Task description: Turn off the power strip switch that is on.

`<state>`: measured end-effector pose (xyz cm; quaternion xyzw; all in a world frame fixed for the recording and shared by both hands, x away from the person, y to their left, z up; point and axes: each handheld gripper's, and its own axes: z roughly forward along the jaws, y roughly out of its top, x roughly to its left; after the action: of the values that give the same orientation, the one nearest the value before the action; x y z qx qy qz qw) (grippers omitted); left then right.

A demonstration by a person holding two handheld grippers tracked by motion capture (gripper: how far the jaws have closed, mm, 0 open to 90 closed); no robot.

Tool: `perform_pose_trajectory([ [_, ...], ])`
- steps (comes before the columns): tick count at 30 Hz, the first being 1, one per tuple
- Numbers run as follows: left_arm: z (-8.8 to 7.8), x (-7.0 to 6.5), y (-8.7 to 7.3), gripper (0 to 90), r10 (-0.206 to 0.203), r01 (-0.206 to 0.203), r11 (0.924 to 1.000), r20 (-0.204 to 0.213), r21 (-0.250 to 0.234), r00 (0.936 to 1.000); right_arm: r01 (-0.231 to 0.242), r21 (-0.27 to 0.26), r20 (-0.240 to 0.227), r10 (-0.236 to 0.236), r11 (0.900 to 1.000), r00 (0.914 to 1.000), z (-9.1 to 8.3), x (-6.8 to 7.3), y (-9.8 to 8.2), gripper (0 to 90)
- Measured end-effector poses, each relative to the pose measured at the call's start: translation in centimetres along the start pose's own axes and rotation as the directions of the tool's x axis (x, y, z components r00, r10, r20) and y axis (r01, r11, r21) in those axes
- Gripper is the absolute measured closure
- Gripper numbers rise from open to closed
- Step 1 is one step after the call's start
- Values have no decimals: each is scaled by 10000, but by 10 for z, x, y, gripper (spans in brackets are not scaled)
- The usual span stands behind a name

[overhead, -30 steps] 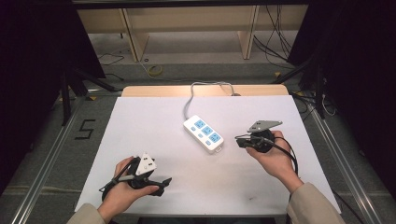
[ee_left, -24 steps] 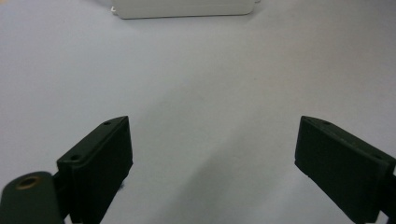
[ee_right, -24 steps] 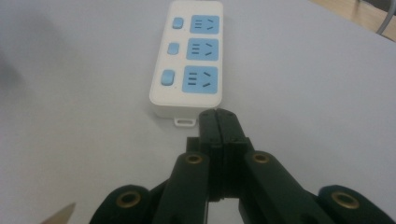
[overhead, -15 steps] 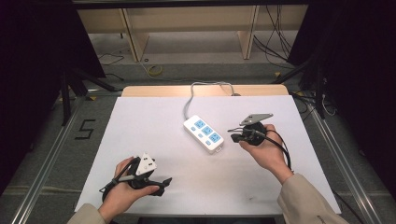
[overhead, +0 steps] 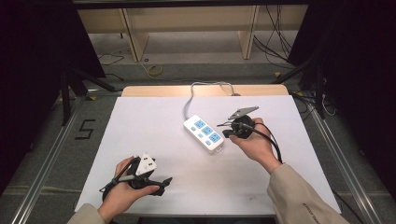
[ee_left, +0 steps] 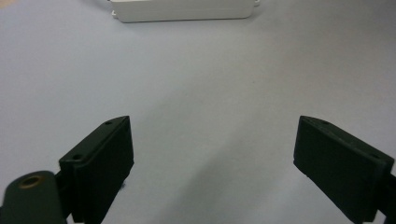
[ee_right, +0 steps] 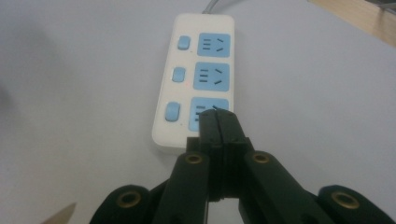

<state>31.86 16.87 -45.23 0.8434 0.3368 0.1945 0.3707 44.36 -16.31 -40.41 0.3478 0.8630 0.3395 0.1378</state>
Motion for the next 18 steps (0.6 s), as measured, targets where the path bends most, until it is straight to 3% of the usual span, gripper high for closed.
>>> perform_pose_trajectory([
  [18, 1, 1, 0, 117, -33, 33, 10000, 60, 42, 10000, 175, 562, -55, -172, 9983, 9998, 25, 2, 24, 900],
])
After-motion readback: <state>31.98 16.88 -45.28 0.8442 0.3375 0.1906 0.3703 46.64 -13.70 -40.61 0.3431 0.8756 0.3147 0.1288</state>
